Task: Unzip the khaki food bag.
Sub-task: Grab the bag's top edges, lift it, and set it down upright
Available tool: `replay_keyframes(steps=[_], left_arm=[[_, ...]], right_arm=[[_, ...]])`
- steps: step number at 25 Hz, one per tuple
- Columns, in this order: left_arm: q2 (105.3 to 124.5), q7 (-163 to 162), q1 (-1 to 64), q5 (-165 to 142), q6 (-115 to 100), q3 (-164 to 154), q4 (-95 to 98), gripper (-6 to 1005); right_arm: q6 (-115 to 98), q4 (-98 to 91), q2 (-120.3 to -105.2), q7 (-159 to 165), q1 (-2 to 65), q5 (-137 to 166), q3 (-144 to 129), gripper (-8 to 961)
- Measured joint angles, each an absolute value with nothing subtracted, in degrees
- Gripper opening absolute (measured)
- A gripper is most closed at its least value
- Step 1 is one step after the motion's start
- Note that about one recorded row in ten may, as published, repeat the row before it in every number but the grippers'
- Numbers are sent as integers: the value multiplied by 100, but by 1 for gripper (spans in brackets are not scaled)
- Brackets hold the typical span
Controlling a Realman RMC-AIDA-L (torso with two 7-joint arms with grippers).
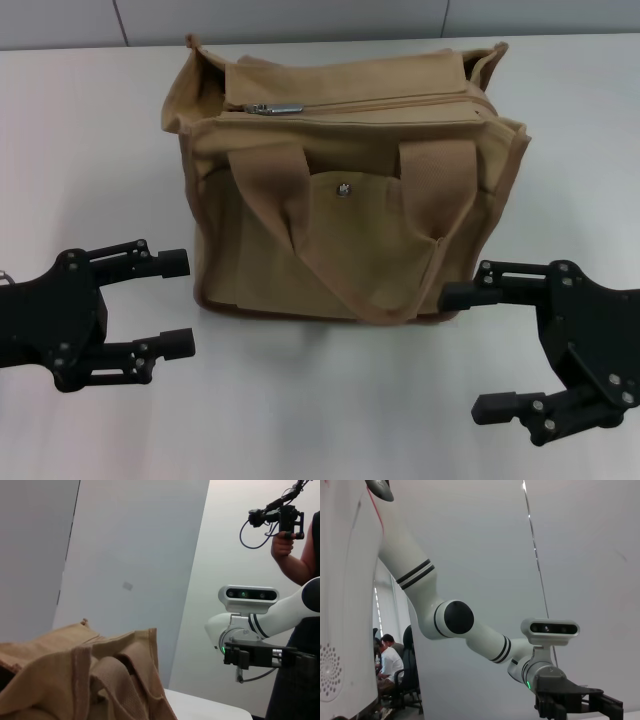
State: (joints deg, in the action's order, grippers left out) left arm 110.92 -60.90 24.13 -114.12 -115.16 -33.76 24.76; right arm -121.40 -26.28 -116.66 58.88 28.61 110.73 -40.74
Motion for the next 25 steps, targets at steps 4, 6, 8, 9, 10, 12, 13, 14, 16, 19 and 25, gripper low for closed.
replay_keyframes(steps=[4,6,8,9,10,12,13,14,16,19,25], left_arm=[[11100,-6093,2387,-11411,-11521,-3398,2477,785],[11115,-6099,2380,-11410,-11522,-3411,2477,780],[11122,-6102,2379,-11405,-11523,-3415,2477,774],[11125,-6103,2375,-11395,-11523,-3418,2477,771],[11126,-6104,2370,-11387,-11523,-3419,2477,768],[11131,-6105,2354,-11367,-11523,-3406,2471,762],[11134,-6105,2350,-11360,-11521,-3392,2468,759],[11144,-6113,2343,-11347,-11505,-3340,2463,756],[11215,-6179,2281,-11329,-11378,-2990,2496,751],[11281,-6180,2207,-11329,-11250,-2748,2555,742],[11577,-6067,2131,-11326,-10701,-2152,2601,724]], right_arm=[[-12115,-2619,-11673,5933,2867,11075,-4052,827],[-12103,-2600,-11672,5958,2861,11075,-4039,827],[-12096,-2596,-11672,5958,2853,11075,-4036,827],[-12089,-2596,-11673,5958,2847,11075,-4035,827],[-12078,-2596,-11676,5959,2837,11074,-4034,827],[-12048,-2592,-11679,5960,2823,11065,-4034,827],[-12035,-2591,-11680,5960,2818,11060,-4032,827],[-12007,-2590,-11681,5960,2810,11050,-4016,827],[-11906,-2584,-11723,5960,2747,11030,-3741,827],[-11868,-2578,-11746,5959,2708,11027,-3546,827],[-11726,-2566,-11783,5957,2616,11023,-3351,827]])
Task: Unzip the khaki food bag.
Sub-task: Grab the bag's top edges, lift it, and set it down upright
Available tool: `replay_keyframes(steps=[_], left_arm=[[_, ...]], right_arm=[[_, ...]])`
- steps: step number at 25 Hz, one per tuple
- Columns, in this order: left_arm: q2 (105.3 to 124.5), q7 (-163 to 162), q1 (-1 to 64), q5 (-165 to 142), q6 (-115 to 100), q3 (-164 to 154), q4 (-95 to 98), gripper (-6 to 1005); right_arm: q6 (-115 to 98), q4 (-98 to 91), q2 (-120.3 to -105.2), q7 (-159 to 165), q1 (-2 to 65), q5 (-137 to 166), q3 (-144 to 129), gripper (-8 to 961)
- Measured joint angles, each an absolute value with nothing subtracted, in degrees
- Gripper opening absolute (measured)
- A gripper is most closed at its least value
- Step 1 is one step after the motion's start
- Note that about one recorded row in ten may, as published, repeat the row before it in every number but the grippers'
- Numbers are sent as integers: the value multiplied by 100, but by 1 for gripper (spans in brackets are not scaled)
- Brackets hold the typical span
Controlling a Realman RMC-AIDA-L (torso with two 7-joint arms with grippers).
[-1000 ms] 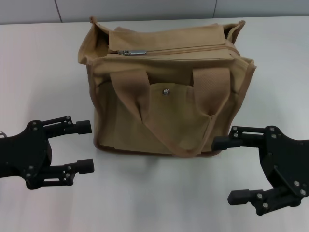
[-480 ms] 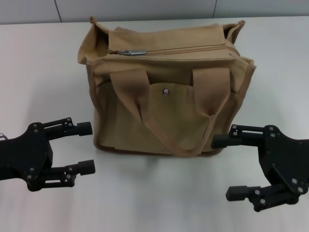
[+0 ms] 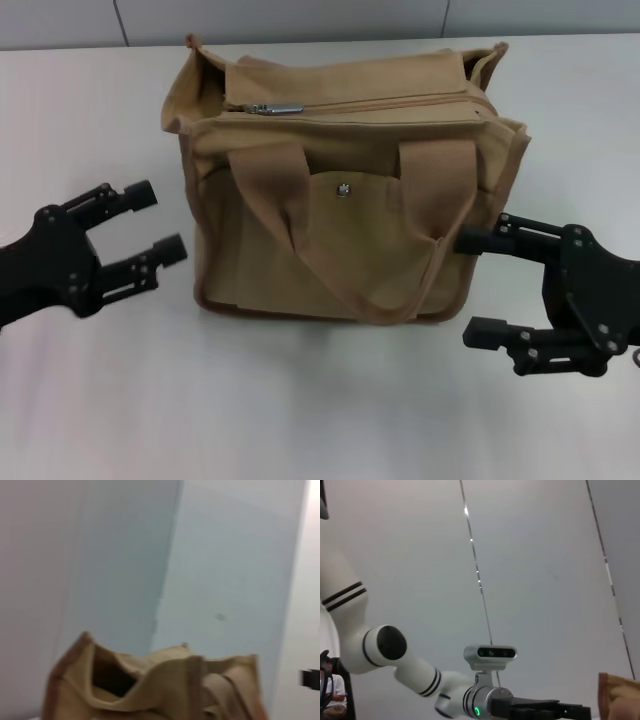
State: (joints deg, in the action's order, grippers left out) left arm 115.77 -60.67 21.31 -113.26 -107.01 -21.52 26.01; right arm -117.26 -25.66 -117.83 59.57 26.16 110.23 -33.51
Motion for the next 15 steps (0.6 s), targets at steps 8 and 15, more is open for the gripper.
replay_keyframes(steps=[8,15], left_arm=[[11865,-5579,2599,-11179,-9900,-2057,2127,701],[11861,-5324,2702,-10848,-9665,-2073,1873,681]], right_arm=[[-11603,-2539,-11861,5955,2655,11021,-3382,827],[-11487,-2529,-11897,5933,2603,11021,-3375,827]])
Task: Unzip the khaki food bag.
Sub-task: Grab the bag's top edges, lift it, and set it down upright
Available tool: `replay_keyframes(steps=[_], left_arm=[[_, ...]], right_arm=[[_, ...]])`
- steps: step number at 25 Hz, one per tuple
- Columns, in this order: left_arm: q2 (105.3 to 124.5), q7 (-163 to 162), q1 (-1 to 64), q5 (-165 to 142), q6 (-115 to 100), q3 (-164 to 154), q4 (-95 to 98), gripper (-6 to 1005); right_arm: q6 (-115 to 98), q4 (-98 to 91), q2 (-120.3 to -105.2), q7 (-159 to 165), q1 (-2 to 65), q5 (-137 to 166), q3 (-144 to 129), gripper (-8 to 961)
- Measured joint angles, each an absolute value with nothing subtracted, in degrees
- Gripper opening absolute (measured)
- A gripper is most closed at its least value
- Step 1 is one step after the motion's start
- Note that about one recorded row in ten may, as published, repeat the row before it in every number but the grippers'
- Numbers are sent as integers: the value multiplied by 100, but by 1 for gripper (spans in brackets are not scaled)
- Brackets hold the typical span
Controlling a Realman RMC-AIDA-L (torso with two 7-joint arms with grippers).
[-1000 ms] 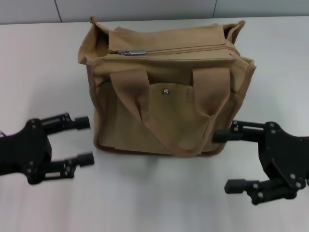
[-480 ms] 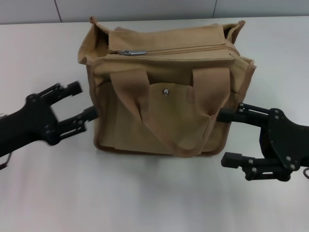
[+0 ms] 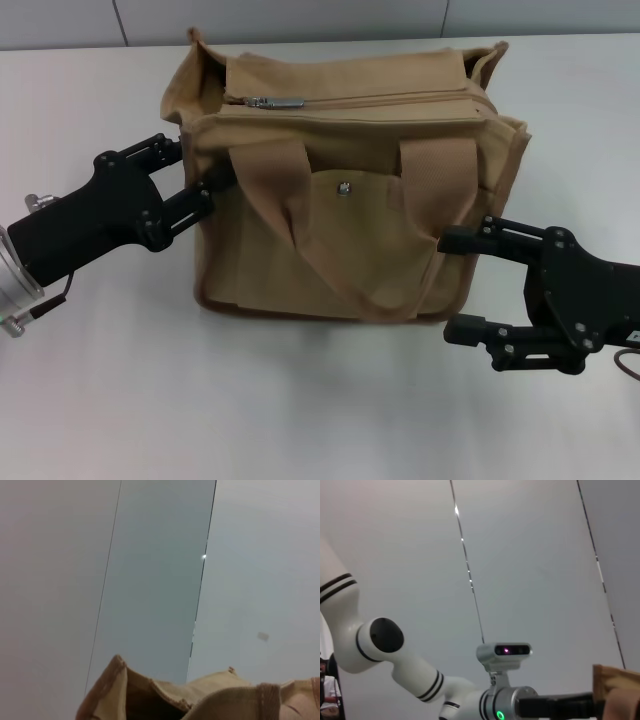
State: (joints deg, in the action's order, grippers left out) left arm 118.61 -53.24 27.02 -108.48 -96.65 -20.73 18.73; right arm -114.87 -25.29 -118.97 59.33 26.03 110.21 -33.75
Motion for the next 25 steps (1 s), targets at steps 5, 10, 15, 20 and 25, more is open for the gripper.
replay_keyframes(steps=[5,10,15,20,25], left_arm=[[11850,-5275,2699,-10827,-9683,-2078,1858,498],[11851,-5221,2727,-10827,-9682,-2089,1853,269],[11849,-5206,2726,-10828,-9624,-2073,1883,154],[11794,-5261,2731,-10829,-9479,-1836,2157,71],[11667,-5609,2980,-10372,-9385,-1516,2561,38]], right_arm=[[-11401,-2473,-11900,5922,2593,11021,-3372,827],[-11354,-2452,-11901,5917,2625,11021,-3366,827],[-11237,-2437,-11900,5915,2674,11021,-3362,828],[-11025,-2341,-11903,5915,2759,10945,-3310,828],[-10557,-2058,-11907,5922,2861,10559,-3236,828]])
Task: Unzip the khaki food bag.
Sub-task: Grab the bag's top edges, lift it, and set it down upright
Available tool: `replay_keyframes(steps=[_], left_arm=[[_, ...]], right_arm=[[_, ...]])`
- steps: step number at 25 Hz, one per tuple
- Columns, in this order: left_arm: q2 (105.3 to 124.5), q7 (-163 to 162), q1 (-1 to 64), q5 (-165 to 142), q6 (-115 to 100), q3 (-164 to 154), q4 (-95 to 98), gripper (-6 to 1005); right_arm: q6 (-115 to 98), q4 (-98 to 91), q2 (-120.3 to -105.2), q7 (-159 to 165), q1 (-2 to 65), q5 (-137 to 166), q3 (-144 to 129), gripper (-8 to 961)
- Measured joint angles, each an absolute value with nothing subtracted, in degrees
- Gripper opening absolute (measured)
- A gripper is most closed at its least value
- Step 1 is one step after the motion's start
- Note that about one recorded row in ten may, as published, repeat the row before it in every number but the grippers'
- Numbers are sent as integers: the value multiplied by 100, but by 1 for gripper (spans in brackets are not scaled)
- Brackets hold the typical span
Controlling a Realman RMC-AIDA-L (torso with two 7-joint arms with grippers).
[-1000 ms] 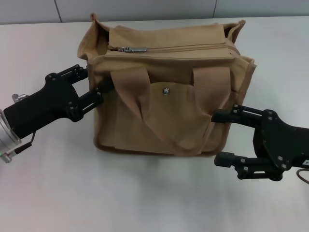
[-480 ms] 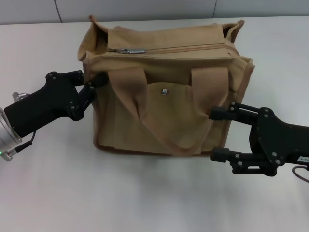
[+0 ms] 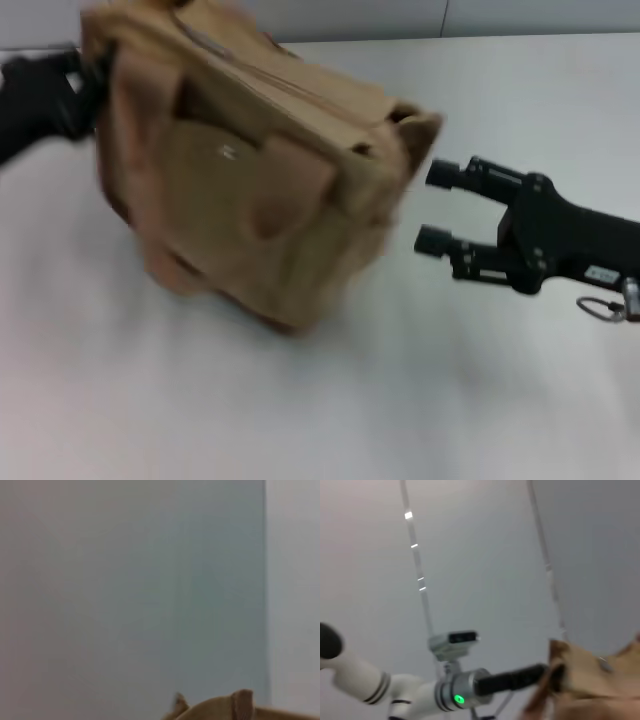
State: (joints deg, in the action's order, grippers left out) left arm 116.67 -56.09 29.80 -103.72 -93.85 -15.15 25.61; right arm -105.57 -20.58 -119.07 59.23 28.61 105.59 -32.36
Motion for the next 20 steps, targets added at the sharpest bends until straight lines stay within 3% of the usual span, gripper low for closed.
replay_keyframes(steps=[4,8,20], left_arm=[[11673,-5682,3192,-9712,-9493,-1636,2652,39],[11892,-4829,3270,-9533,-9655,-2194,2274,39],[11911,-2446,3612,-9570,-8728,-2993,-38,40]], right_arm=[[-10142,-1808,-11909,5918,2884,10110,-3233,828],[-9758,-1513,-11921,5842,2839,9545,-3234,828],[-8973,-318,-11964,2587,2675,8974,-2970,828]])
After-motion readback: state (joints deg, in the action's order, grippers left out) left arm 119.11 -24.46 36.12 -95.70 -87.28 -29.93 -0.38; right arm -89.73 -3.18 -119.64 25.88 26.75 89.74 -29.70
